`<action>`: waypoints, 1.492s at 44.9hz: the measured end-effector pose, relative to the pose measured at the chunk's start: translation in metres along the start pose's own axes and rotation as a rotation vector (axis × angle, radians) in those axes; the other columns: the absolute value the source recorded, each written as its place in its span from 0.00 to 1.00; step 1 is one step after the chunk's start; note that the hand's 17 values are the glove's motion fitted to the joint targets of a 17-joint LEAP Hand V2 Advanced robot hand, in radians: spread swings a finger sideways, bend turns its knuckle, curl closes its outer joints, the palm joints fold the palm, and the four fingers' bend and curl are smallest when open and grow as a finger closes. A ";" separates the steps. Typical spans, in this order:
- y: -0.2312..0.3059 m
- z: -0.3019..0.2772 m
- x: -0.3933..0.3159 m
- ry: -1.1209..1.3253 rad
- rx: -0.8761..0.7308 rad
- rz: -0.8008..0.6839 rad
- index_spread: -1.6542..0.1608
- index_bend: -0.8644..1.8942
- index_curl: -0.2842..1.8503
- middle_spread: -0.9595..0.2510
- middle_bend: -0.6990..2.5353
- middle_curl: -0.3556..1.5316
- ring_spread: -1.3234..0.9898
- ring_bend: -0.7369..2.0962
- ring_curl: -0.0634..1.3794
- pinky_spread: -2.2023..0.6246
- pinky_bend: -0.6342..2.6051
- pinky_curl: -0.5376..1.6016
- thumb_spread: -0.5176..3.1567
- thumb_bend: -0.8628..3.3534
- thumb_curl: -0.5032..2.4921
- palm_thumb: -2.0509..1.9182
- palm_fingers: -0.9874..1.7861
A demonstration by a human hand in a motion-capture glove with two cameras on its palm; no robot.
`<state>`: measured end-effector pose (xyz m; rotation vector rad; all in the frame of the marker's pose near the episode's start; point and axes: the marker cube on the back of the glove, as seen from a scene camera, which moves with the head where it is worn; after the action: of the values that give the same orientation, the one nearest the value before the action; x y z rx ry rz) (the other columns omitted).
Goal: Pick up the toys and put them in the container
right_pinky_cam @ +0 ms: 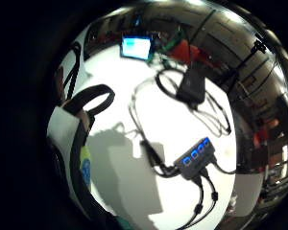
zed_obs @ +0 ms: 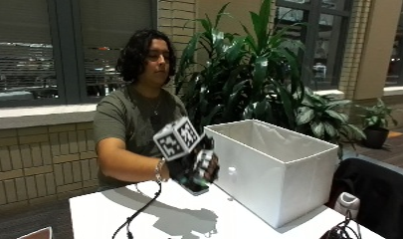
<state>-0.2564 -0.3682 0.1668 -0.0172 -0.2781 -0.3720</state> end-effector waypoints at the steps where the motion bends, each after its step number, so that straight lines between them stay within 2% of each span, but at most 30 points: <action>1: -0.004 -0.013 -0.014 -0.026 0.029 -0.051 0.71 0.41 0.30 0.56 0.37 0.40 0.39 0.57 0.30 0.63 0.46 0.42 0.51 0.27 0.31 0.68 0.75; 4: -0.023 -0.061 -0.067 -0.064 0.138 -0.312 0.71 0.41 0.31 0.54 0.38 0.42 0.39 0.58 0.31 0.63 0.46 0.43 0.50 0.28 0.32 0.69 0.75; 6: -0.041 -0.094 -0.105 -0.127 0.171 -0.403 0.70 0.40 0.31 0.53 0.38 0.42 0.39 0.59 0.32 0.63 0.46 0.43 0.50 0.28 0.33 0.69 0.74; 11: -0.080 -0.139 -0.186 -0.317 0.140 -0.389 0.69 0.41 0.33 0.51 0.39 0.44 0.38 0.59 0.34 0.62 0.47 0.44 0.49 0.27 0.34 0.69 0.74; 16: -0.112 -0.130 -0.235 -0.241 0.128 -0.365 0.68 0.41 0.35 0.49 0.40 0.46 0.38 0.59 0.35 0.62 0.47 0.44 0.48 0.27 0.35 0.69 0.73; 22: -0.133 -0.106 -0.248 -0.145 0.083 -0.400 0.69 0.41 0.37 0.51 0.37 0.46 0.39 0.56 0.34 0.62 0.47 0.44 0.51 0.24 0.33 0.63 0.70; 23: -0.135 -0.104 -0.245 -0.124 0.075 -0.394 0.69 0.41 0.37 0.51 0.36 0.46 0.39 0.56 0.34 0.62 0.47 0.44 0.51 0.23 0.32 0.61 0.68; 24: -0.136 -0.102 -0.240 -0.081 0.074 -0.385 0.69 0.43 0.38 0.51 0.35 0.46 0.39 0.52 0.32 0.64 0.44 0.43 0.51 0.21 0.31 0.58 0.56; 26: -0.134 -0.100 -0.231 -0.035 0.065 -0.373 0.69 0.46 0.41 0.53 0.35 0.46 0.40 0.49 0.33 0.66 0.44 0.45 0.50 0.20 0.30 0.56 0.49; 28: -0.122 -0.105 -0.233 -0.121 0.024 -0.374 0.70 0.45 0.41 0.54 0.34 0.46 0.41 0.46 0.31 0.69 0.44 0.45 0.50 0.19 0.29 0.53 0.44; 30: -0.108 -0.112 -0.230 -0.197 -0.024 -0.373 0.70 0.45 0.40 0.56 0.33 0.45 0.42 0.45 0.29 0.70 0.45 0.44 0.49 0.19 0.28 0.52 0.44; 35: -0.076 -0.120 -0.193 -0.075 -0.073 -0.407 0.70 0.41 0.38 0.59 0.32 0.44 0.43 0.42 0.25 0.73 0.45 0.42 0.48 0.19 0.27 0.50 0.41; 39: -0.022 -0.135 -0.165 -0.097 -0.139 -0.414 0.70 0.40 0.37 0.62 0.29 0.42 0.45 0.41 0.25 0.75 0.46 0.42 0.47 0.19 0.26 0.49 0.38; 42: 0.024 -0.143 -0.150 -0.145 -0.193 -0.356 0.70 0.39 0.36 0.64 0.29 0.42 0.45 0.41 0.24 0.75 0.46 0.42 0.47 0.19 0.26 0.49 0.38; 54: 0.172 -0.146 -0.063 -0.012 -0.318 -0.079 0.71 0.38 0.35 0.67 0.28 0.41 0.47 0.40 0.24 0.77 0.45 0.42 0.46 0.19 0.24 0.49 0.37; 59: 0.210 -0.153 -0.043 0.028 -0.314 0.001 0.71 0.38 0.34 0.68 0.28 0.41 0.48 0.40 0.24 0.78 0.45 0.41 0.46 0.19 0.24 0.49 0.37; 67: 0.240 -0.163 -0.029 0.075 -0.307 0.066 0.71 0.38 0.34 0.68 0.28 0.41 0.48 0.39 0.24 0.78 0.44 0.41 0.45 0.19 0.23 0.49 0.38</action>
<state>-0.1520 -0.1453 0.0106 -0.3125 -0.1439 -0.3463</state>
